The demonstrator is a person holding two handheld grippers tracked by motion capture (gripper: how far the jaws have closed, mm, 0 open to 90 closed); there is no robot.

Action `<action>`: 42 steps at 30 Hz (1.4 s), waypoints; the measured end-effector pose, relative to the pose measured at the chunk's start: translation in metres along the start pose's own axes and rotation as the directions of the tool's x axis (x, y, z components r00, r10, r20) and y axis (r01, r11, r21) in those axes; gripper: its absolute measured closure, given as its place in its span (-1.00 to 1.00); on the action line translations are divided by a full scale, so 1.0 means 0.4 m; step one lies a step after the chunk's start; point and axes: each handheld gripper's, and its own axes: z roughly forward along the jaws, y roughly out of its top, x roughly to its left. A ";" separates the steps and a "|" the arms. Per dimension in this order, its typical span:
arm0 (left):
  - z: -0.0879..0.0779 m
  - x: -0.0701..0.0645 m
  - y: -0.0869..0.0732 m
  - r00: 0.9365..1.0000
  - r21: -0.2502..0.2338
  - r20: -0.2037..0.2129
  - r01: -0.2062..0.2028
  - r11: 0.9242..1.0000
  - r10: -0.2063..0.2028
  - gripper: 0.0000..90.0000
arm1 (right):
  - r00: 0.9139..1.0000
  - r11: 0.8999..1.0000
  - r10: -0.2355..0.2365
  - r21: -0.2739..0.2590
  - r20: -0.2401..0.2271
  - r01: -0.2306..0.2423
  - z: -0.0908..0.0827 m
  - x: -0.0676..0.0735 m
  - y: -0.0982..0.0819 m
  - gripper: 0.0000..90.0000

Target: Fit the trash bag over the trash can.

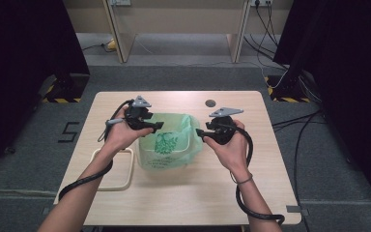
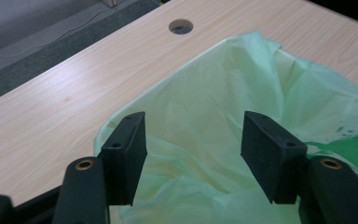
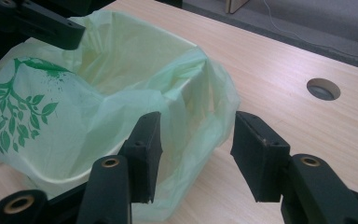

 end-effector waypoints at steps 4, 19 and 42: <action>0.020 -0.014 0.001 0.998 0.084 -0.011 -0.060 0.995 0.061 -0.11 | 1.000 1.000 -0.002 -0.002 -0.003 0.002 0.000 0.001 0.000 0.15; -0.035 -0.063 -0.054 0.989 0.125 0.076 -0.137 0.983 0.128 -0.16 | 0.998 0.999 -0.046 -0.005 -0.046 0.046 0.006 0.037 0.035 0.11; -0.065 -0.083 -0.059 0.988 0.089 0.063 -0.149 0.985 0.144 -0.18 | 0.964 0.947 -0.264 0.176 -0.043 0.267 0.105 0.119 0.097 0.07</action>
